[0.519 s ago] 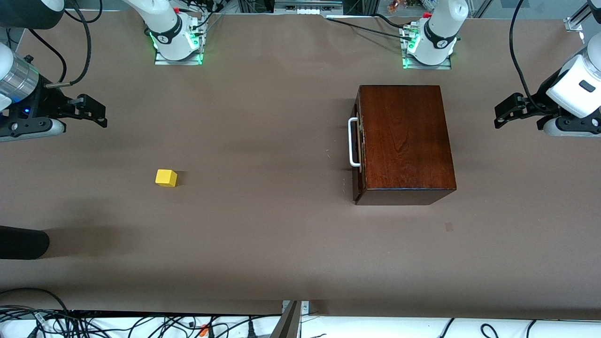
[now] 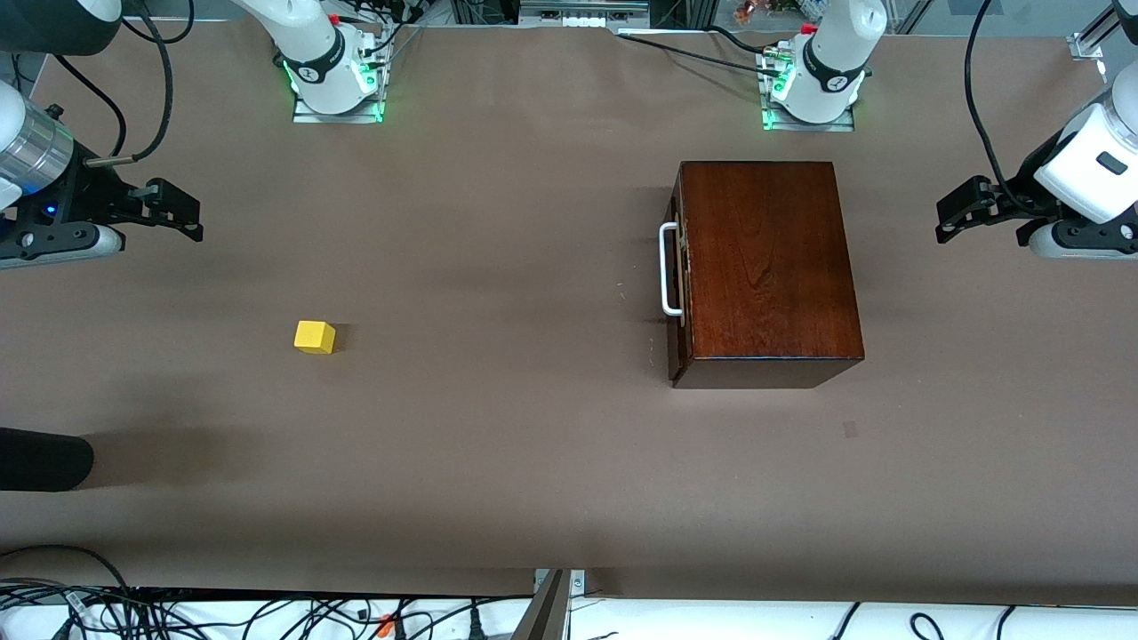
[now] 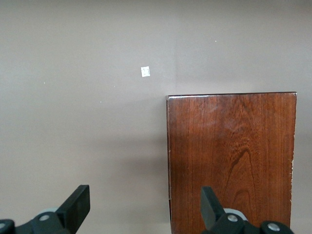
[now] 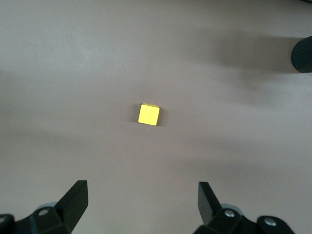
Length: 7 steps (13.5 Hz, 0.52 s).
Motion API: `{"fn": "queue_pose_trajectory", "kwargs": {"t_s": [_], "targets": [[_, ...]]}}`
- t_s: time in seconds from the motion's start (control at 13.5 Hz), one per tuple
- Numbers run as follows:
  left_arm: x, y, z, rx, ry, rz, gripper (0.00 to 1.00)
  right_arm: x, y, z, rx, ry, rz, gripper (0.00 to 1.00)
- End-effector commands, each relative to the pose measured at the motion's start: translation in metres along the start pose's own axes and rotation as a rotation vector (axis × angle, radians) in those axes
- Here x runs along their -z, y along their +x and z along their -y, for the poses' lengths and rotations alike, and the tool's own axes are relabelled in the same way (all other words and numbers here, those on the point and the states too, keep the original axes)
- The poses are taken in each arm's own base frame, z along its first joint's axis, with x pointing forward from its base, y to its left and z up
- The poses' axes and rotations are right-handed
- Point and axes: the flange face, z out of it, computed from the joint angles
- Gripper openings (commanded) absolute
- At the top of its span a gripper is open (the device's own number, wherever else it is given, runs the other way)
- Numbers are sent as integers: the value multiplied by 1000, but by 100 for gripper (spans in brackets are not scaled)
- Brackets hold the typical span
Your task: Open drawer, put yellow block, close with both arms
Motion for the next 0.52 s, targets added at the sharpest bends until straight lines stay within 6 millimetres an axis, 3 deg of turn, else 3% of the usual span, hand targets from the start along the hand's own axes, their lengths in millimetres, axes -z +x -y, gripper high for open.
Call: {"fn": "queue_pose_trajectory", "kwargs": {"t_s": [0.0,0.37,0.45], "targets": [[6,-5,-6,-19,-27,-13,100,6,0,2,-5,16,2,100],[2,-7,-28,-56,-23,7,100,6,0,2,-1,16,2,100],[3,-11,-51,-92,-22,6,100,6,0,2,-1,16,2,100]]}}
